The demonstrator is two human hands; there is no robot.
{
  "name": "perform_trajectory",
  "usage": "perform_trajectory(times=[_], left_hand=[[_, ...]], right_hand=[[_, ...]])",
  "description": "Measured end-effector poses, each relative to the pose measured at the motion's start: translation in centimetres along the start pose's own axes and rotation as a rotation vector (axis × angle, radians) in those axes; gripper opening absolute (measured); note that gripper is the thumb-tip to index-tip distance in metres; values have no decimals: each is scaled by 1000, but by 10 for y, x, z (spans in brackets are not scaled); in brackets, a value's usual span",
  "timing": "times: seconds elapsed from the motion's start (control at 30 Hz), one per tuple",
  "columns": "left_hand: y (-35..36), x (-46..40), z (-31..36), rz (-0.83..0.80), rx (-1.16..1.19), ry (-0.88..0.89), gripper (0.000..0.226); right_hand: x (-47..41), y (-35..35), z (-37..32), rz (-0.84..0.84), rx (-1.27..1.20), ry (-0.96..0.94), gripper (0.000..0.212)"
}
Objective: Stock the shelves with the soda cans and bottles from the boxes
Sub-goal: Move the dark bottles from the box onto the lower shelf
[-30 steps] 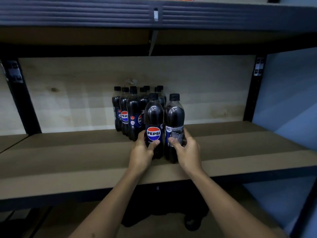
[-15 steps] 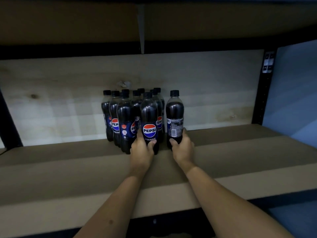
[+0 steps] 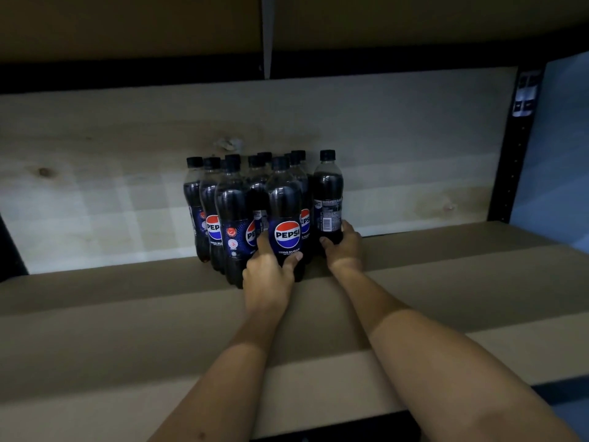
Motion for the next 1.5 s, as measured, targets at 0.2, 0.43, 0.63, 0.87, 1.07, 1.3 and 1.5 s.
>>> perform_trajectory(times=[0.2,0.43,0.63,0.87,1.07,1.3,1.5], left_hand=[[-2,2,-1,15,-75,-52,74],[-5,5,3,13,-135,-87,73],[-12,12,3,-55,-96,-118,68],[-36,30,0,-66,-119,-173,41],[-49,52,-11,-317,-208,-152,14],[-85,104,-12,-437,-469,17,39],[-117,176,-19,-238,-445,238,40]], right_hand=[[-7,-4,-2,-2,87,107,43],[-8,-6,3,-44,78,93,32],[8,-13,-5,-88,50,83,39],[56,-42,-20,-120,243,19,26],[112,-71,-40,-232,315,-108,21],[183,-107,-52,-413,410,-119,15],[265,-127,-58,-305,487,-341,26]])
Point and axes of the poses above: each hand's wrist, its own x-axis away from the middle knuckle, its own y-axis out of the palm, z = x × y, the point moved 1 cm from there along -x, towards the middle knuckle, and after that the axes turned 6 degrees about -y, right-handed, at the moved point
